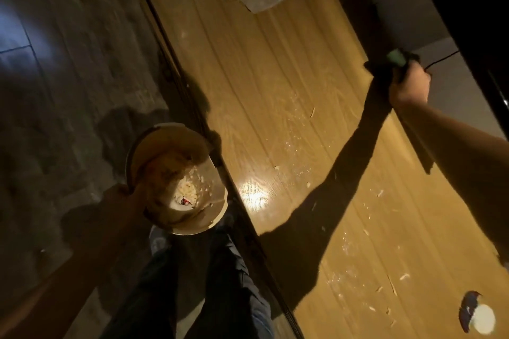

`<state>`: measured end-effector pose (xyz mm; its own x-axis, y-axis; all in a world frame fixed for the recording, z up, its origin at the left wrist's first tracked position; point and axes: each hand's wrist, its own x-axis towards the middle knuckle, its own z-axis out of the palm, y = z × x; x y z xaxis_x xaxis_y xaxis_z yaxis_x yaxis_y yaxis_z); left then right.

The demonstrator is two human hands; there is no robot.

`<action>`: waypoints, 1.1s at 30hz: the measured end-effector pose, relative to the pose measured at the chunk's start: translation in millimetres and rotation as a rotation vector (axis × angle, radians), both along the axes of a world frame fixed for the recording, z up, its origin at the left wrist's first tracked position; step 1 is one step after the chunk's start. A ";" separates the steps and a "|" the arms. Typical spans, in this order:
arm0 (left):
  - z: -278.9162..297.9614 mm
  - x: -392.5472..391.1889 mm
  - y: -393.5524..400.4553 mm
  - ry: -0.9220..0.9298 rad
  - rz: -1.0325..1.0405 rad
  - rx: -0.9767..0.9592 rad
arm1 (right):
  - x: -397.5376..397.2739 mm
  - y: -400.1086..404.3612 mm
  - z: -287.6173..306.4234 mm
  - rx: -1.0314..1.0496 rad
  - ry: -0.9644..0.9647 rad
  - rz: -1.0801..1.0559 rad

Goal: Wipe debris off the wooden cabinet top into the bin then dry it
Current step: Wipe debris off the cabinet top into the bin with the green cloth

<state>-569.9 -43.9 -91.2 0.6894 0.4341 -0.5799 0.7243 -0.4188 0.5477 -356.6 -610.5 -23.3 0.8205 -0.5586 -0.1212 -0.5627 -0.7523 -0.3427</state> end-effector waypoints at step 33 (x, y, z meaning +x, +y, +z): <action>9.1 5.5 16.2 -0.067 0.000 0.030 | -222.5 444.2 -53.0 0.524 0.252 0.658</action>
<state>-564.4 -27.7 -82.1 0.7260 0.4506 -0.5195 0.6868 -0.4356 0.5819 -579.1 -166.3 -76.3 0.8708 0.1964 -0.4506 -0.1760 -0.7314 -0.6589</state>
